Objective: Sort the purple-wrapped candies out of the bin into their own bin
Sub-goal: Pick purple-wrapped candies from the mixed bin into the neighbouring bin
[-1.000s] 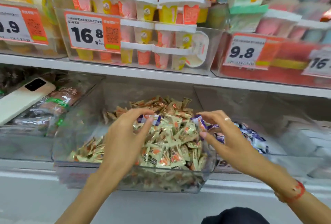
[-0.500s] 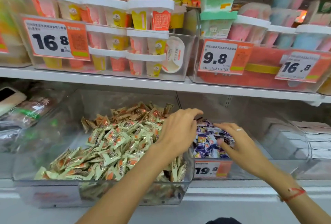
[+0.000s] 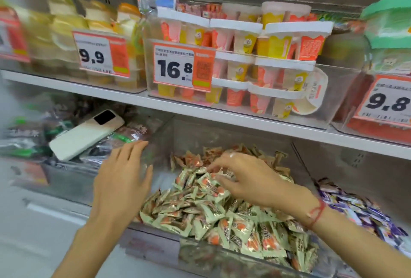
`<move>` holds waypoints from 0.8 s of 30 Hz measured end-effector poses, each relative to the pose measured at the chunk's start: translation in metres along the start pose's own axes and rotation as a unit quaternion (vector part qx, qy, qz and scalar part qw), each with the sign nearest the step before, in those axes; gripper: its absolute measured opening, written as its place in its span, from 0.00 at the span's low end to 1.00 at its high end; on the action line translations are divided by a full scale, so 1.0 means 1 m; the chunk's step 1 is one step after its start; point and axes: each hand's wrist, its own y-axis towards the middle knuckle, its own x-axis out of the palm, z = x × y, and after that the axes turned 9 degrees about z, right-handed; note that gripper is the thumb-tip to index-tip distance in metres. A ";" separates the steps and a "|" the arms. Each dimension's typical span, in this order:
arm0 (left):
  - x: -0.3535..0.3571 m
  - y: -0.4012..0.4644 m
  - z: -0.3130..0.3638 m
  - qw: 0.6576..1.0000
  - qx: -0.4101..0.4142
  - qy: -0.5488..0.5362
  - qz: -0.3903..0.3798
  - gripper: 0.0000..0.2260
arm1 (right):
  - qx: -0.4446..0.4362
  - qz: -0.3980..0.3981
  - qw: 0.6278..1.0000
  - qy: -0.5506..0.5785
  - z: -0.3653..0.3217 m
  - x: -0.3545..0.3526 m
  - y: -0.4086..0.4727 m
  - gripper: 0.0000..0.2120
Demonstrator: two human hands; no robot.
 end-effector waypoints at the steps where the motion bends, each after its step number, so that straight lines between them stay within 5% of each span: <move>1: 0.001 -0.001 -0.003 1.000 -0.012 -0.001 -0.016 0.20 | -0.008 -0.019 1.000 -0.020 -0.001 0.011 0.019 0.13; 5: 0.000 -0.006 -0.007 0.998 -0.055 -0.041 -0.013 0.18 | 0.021 -0.084 0.993 -0.078 -0.003 0.061 0.080 0.16; 9: 0.002 -0.008 -0.005 0.997 -0.056 -0.058 0.013 0.17 | 0.069 -0.214 0.956 -0.187 -0.001 0.108 0.101 0.37; 11: 0.002 -0.008 -0.005 0.997 -0.048 -0.056 0.019 0.18 | 0.064 -0.212 0.954 -0.201 0.005 0.120 0.105 0.36; 14: 0.002 -0.009 -0.006 0.997 -0.050 -0.056 0.012 0.18 | 0.058 -0.135 0.987 -0.071 0.012 0.119 0.116 0.17; 17: 0.001 -0.009 -0.005 0.997 -0.058 -0.059 0.010 0.17 | 0.118 -0.098 0.977 0.146 0.009 0.109 0.127 0.08; 22: 0.001 -0.009 -0.004 0.996 -0.063 -0.063 0.001 0.17 | 0.001 -0.303 0.938 0.170 -0.002 0.059 0.115 0.17; 24: 0.002 -0.008 -0.005 0.997 -0.057 -0.055 0.005 0.17 | 0.007 -0.311 0.917 0.248 0.006 0.042 0.101 0.23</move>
